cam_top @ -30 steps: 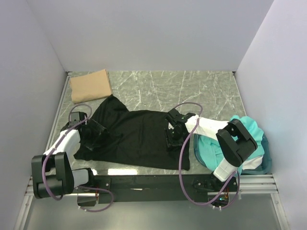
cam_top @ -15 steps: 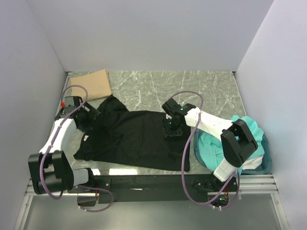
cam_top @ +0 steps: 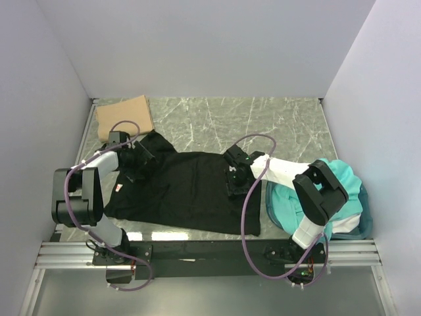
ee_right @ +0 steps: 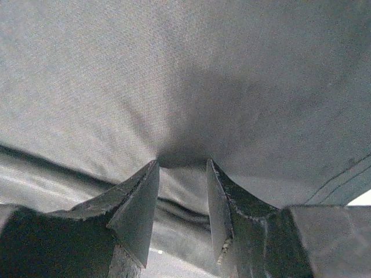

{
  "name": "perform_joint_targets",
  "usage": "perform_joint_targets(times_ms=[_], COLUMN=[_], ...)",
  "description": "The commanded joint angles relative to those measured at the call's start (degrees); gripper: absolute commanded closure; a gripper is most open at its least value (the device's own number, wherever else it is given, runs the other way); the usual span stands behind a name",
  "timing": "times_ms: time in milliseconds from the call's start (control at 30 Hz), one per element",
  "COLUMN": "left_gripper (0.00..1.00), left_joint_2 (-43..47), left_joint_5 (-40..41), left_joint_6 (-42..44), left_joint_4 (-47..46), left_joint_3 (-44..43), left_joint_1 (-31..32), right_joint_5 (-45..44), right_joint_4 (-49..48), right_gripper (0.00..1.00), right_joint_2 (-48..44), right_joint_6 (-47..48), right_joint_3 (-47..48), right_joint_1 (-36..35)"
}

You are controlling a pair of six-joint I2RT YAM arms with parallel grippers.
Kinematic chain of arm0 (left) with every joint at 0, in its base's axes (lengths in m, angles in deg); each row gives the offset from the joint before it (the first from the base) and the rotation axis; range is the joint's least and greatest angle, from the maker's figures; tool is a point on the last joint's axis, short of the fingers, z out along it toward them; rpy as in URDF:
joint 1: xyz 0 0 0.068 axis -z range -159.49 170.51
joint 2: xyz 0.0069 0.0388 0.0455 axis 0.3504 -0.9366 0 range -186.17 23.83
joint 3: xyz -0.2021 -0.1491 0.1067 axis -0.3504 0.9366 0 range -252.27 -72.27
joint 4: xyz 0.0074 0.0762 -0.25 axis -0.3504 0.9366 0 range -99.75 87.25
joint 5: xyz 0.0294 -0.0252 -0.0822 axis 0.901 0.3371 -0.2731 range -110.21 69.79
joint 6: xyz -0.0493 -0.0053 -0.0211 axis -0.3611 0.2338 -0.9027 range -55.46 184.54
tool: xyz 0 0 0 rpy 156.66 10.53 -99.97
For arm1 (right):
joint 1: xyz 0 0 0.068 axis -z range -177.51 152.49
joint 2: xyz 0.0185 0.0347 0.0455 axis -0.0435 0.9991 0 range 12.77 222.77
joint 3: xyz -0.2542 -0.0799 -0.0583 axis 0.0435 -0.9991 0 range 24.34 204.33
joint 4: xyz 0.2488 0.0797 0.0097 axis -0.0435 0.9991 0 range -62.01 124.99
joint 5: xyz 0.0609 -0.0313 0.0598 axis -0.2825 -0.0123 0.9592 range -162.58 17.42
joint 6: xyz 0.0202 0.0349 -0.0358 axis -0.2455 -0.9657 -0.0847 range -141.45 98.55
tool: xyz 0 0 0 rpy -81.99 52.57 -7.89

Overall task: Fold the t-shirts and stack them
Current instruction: Fold the tshirt

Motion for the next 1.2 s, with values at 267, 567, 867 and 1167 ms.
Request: perform_joint_targets(times_ms=[267,567,867,1167], left_gripper=[0.06,0.06,0.07,0.12], left_joint_2=[7.0,12.4,16.5,11.0], left_joint_5=[4.7,2.9,5.2,13.8], left_joint_6=[-1.4,1.7,2.7,1.1], left_joint_4=[3.0,6.0,11.1,8.3], left_joint_3=[10.0,9.5,-4.2,-12.9], left_joint_1=[-6.0,-9.1,-9.1,-3.9], right_joint_5=[3.6,1.3,-5.3,-3.1], right_joint_4=[-3.6,-0.9,7.4,6.9], right_gripper=[0.55,0.54,0.53,0.52], right_joint_2=[-1.2,-1.4,-8.7,-5.6], right_joint_6=[-6.0,-10.2,-10.5,1.1], right_joint_3=[-6.1,-2.5,7.4,14.4], right_joint_1=[-1.0,-6.5,-5.1,13.2])
